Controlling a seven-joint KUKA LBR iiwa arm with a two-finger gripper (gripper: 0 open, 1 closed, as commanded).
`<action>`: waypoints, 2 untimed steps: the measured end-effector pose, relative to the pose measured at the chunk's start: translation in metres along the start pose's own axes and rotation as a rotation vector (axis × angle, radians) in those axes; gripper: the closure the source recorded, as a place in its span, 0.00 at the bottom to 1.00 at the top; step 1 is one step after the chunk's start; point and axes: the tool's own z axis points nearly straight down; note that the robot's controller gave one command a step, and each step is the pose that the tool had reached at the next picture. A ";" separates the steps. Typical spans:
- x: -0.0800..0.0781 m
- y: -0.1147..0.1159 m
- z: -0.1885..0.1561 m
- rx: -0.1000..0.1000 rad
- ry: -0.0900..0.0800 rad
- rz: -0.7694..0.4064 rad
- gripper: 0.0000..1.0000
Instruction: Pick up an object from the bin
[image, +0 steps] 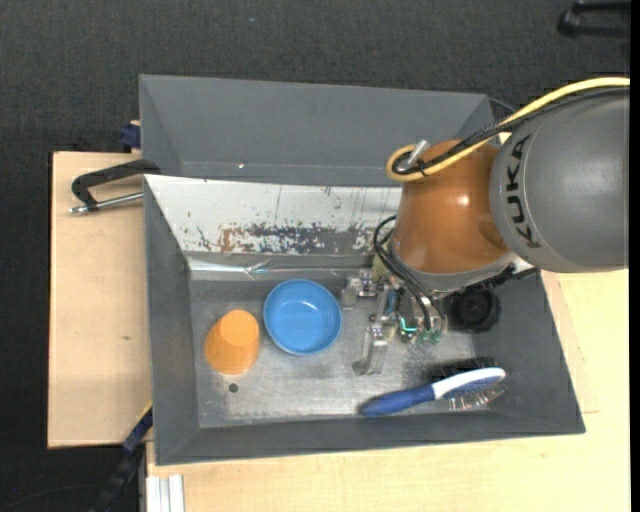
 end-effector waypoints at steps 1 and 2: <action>-0.038 0.093 0.070 -0.001 -0.011 -0.308 0.00; -0.034 0.137 0.037 0.001 -0.016 -0.690 0.00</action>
Offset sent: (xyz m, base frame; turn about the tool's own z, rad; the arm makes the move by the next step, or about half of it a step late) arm 0.0372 0.0901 -0.0697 -0.3055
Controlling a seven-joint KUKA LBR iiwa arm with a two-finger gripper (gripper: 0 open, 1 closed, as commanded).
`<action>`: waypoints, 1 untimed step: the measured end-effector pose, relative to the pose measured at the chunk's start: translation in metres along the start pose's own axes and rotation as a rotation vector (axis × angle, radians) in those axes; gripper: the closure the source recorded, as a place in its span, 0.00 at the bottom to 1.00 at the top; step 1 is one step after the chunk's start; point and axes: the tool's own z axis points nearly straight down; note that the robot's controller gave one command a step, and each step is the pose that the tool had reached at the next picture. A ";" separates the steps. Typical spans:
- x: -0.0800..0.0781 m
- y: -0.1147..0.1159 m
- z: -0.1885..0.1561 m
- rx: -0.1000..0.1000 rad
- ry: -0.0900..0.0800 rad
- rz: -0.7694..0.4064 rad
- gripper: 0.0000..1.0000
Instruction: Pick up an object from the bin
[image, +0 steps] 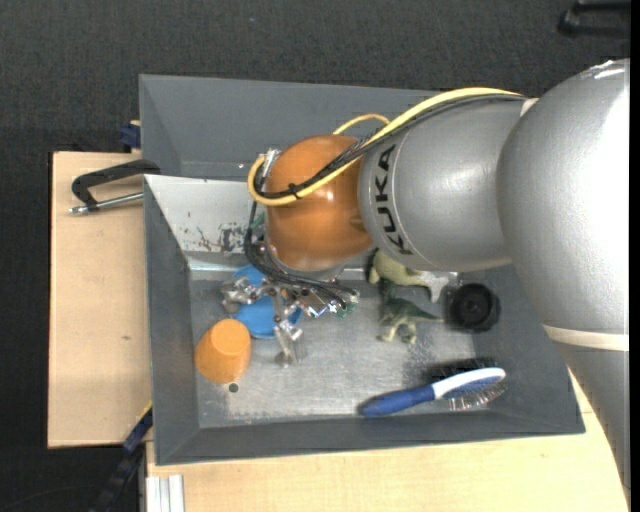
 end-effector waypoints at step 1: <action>0.036 -0.108 -0.003 0.005 0.003 0.065 0.00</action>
Offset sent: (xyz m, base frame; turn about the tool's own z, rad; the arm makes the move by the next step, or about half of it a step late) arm 0.0380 -0.1019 0.0007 0.0553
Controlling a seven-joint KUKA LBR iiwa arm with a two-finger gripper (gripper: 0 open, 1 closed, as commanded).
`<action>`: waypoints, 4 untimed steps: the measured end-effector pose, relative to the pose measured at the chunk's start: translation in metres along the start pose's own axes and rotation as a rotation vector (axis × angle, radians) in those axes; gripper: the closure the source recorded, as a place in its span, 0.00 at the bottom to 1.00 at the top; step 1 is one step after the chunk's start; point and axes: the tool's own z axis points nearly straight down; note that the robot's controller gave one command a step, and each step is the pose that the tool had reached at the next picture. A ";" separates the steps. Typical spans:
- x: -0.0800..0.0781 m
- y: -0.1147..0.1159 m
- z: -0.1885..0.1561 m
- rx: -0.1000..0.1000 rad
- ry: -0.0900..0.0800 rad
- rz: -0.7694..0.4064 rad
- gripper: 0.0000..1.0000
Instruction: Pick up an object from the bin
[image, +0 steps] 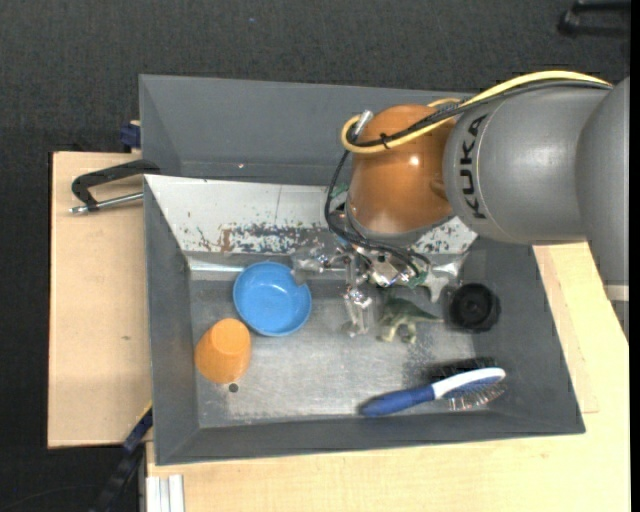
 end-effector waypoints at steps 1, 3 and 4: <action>-0.044 0.085 0.035 -0.010 0.004 0.018 0.00; -0.046 0.085 0.033 -0.006 0.001 0.019 1.00; -0.049 0.085 -0.005 -0.004 -0.004 0.019 1.00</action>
Offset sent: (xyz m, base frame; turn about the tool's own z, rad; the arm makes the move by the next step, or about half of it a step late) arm -0.0122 0.0871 -0.0348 0.0254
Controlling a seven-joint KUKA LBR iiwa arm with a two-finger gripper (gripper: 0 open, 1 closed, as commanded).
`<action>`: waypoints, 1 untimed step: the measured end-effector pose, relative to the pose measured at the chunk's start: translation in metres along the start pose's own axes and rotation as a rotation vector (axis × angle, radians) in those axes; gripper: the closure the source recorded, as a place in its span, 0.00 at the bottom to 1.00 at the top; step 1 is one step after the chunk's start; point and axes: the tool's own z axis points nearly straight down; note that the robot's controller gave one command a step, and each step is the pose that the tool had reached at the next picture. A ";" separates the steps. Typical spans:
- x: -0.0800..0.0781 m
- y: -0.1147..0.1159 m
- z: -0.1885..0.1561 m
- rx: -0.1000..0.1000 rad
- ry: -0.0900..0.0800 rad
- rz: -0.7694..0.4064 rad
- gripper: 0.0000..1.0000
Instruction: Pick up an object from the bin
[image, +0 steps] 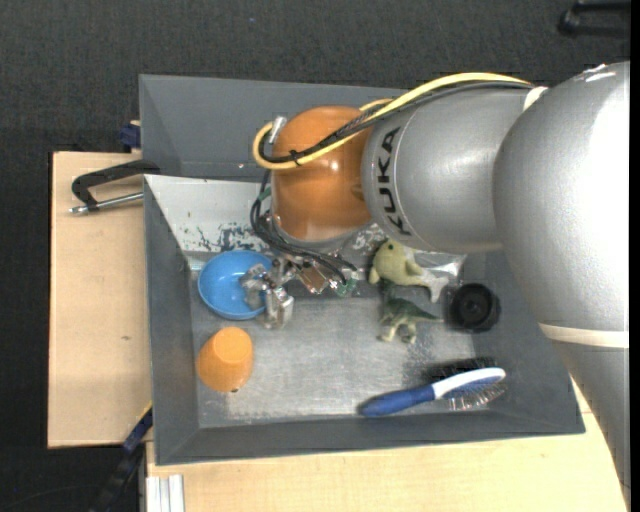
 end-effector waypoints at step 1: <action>-0.003 0.000 -0.047 0.000 -0.001 0.000 1.00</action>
Offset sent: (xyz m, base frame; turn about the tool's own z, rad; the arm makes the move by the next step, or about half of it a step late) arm 0.0000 0.0000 0.0424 0.0000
